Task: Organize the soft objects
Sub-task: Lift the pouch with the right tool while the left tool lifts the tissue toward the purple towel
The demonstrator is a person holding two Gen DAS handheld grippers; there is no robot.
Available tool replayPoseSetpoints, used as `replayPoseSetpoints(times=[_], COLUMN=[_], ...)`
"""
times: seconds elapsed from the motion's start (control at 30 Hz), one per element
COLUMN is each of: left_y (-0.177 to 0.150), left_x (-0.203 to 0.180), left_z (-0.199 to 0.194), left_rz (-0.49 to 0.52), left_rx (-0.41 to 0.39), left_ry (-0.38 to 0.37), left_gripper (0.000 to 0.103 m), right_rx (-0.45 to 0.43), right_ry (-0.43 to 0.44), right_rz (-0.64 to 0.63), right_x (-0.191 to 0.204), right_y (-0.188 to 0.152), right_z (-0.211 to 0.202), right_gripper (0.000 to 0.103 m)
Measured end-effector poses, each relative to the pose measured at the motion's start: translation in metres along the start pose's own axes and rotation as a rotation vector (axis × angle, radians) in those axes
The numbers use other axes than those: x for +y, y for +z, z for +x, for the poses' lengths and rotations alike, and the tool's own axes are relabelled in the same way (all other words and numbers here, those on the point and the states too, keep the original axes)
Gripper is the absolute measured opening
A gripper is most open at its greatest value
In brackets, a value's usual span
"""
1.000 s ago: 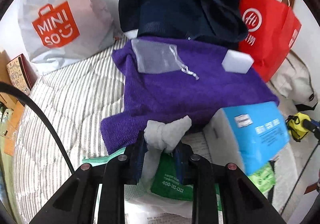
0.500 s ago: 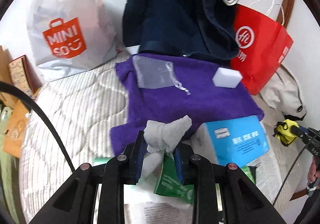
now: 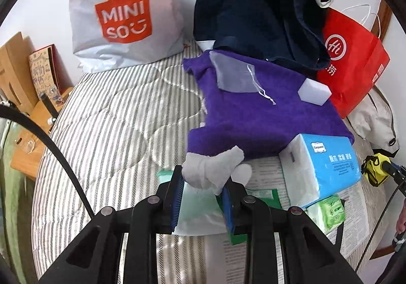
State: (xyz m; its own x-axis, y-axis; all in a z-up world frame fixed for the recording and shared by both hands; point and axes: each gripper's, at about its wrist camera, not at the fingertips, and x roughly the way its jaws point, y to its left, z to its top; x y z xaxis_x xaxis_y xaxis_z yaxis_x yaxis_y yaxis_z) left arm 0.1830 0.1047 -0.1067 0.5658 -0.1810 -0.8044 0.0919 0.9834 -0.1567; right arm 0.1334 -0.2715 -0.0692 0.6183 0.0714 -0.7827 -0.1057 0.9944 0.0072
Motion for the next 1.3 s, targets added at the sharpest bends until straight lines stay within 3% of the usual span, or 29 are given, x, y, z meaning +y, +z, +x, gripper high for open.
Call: replayPoseSetpoints(times=[0.1,0.23,0.37,0.7,1.03,1.3], left_y=[-0.003,-0.008,-0.012,0.004,0.02,0.043], left_x=[0.008,0.016,0.022,0.013,-0.002,-0.018], left_z=[-0.004,-0.005,-0.007,-0.023,-0.026,-0.013], left_rz=[-0.008,-0.004,-0.021,0.003,0.02,0.047], left_rx=[0.0,0.002,-0.001,-0.047,-0.063,-0.06], left_ry=[-0.019,0.016,-0.011,-0.019,-0.033,-0.045], left_gripper=[0.034,0.034,0.028,0.028,0.027,0.027], right_rx=[0.005,0.003,0.006,-0.003,-0.056,-0.096], right_ry=[0.004,0.007,0.012,0.017,0.022,0.023], right_rz=[-0.005,-0.012,-0.016,-0.022,-0.043,-0.069], right_x=[0.002,0.004,0.007,0.011,0.013,0.015], right_y=[-0.001,-0.001,-0.001,0.004,0.031,0.07], right_z=[0.0,0.001,0.002,0.001,-0.012,0.006], right_gripper=[0.015,0.015,0.015,0.015,0.015,0.015])
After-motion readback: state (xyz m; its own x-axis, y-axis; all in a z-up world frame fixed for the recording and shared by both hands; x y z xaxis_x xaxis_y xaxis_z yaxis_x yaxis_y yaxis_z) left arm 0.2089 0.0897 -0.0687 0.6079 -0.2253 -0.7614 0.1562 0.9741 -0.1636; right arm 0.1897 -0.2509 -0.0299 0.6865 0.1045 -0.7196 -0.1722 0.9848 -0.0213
